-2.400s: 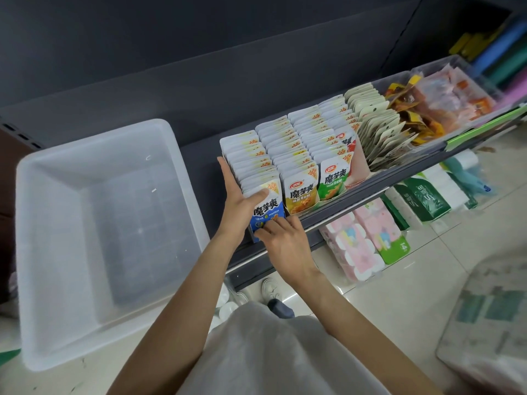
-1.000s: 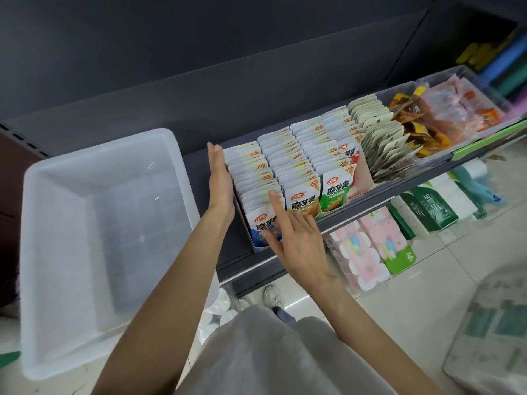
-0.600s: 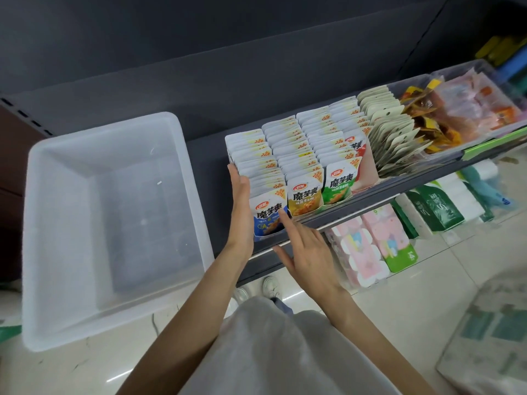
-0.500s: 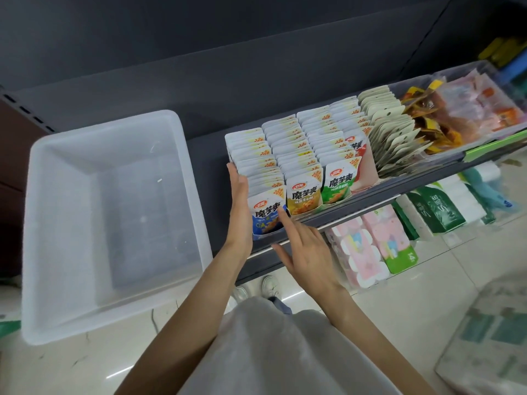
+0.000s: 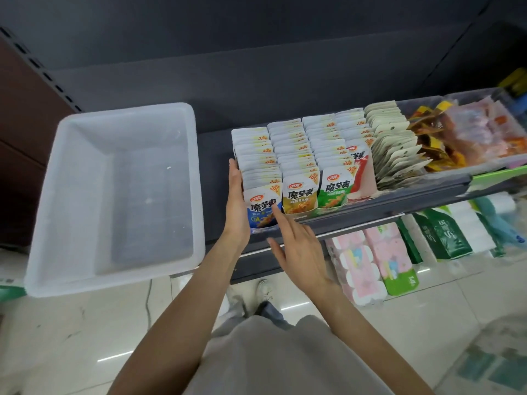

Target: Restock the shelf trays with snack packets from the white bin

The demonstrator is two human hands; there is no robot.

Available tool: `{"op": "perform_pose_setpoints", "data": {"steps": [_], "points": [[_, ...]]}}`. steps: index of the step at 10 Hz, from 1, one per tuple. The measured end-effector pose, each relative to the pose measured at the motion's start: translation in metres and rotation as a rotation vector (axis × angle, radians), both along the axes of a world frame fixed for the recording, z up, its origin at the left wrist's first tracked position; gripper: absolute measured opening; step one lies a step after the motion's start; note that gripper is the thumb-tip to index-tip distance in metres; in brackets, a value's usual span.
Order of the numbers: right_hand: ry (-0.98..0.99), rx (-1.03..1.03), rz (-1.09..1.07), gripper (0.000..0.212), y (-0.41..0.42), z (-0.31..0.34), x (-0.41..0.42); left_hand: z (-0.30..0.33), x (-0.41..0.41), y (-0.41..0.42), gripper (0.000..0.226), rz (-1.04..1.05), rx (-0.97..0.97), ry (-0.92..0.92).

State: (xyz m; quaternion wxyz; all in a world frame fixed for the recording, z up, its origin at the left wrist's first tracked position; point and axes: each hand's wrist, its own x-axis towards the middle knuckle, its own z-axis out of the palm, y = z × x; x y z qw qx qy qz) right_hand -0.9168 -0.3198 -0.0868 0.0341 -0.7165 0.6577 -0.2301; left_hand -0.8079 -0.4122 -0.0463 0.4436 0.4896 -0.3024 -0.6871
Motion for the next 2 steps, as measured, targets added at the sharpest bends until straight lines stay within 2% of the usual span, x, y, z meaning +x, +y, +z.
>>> {"op": "perform_pose_setpoints", "data": {"steps": [2], "points": [[-0.223,-0.063,-0.064,0.035,-0.005,0.021,0.0,0.018,0.009,0.005,0.03,0.044,-0.072,-0.058]]}}
